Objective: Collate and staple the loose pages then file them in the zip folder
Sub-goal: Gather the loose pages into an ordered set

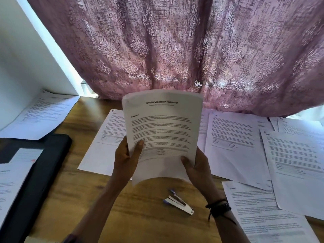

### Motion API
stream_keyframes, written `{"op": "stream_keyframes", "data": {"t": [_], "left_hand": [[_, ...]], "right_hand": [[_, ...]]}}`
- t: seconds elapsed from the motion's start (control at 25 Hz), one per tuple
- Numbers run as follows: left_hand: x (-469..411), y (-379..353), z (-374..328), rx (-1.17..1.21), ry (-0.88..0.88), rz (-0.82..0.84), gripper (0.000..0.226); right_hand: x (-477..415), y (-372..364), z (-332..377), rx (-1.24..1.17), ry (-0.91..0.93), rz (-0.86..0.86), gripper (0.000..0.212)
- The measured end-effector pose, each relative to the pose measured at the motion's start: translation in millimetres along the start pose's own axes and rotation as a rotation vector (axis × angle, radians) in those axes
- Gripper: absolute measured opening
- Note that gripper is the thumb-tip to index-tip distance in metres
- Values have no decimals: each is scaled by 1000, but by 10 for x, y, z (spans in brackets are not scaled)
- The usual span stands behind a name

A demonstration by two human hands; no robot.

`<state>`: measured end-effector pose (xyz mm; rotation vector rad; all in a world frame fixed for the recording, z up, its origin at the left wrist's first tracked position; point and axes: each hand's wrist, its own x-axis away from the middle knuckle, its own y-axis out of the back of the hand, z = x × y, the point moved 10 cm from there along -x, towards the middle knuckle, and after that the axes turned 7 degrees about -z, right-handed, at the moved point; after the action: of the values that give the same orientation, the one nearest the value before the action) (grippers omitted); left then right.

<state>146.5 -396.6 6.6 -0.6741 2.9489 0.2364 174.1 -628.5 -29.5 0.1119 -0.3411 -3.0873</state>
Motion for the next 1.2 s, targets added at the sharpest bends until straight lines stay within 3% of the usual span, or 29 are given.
{"op": "stream_keyframes", "data": {"t": [0.2,0.28,0.4,0.52,0.64,0.76,0.84,0.96,1.04,1.2], "left_hand": [[-96,122,-55,-73,11,26,15],[-145,293,-73,-87,-9,-21,16],[-161,644,47,-54,11,-152,15],[-69,841,133,-15,57,-206,17],[21,918,194,22,102,-232,17],[68,912,245,21,126,-230,13],[96,895,235,13,126,-220,13],[112,852,215,18,123,-204,16],[120,816,219,1,135,-193,13],[117,722,217,2,151,-167,11]], "right_hand": [[-55,-22,75,-25,3,55,34],[-103,123,-7,1,-36,-12,38],[-96,553,-444,403,-146,-184,57],[33,864,-826,811,-265,-181,65],[100,947,-967,974,-294,-121,61],[129,840,-1014,993,-260,-60,55],[119,745,-912,925,-139,-58,49],[82,905,-734,739,-95,-209,45],[4,1211,-725,753,-159,-338,56],[-223,1555,-950,932,-294,-247,82]]}}
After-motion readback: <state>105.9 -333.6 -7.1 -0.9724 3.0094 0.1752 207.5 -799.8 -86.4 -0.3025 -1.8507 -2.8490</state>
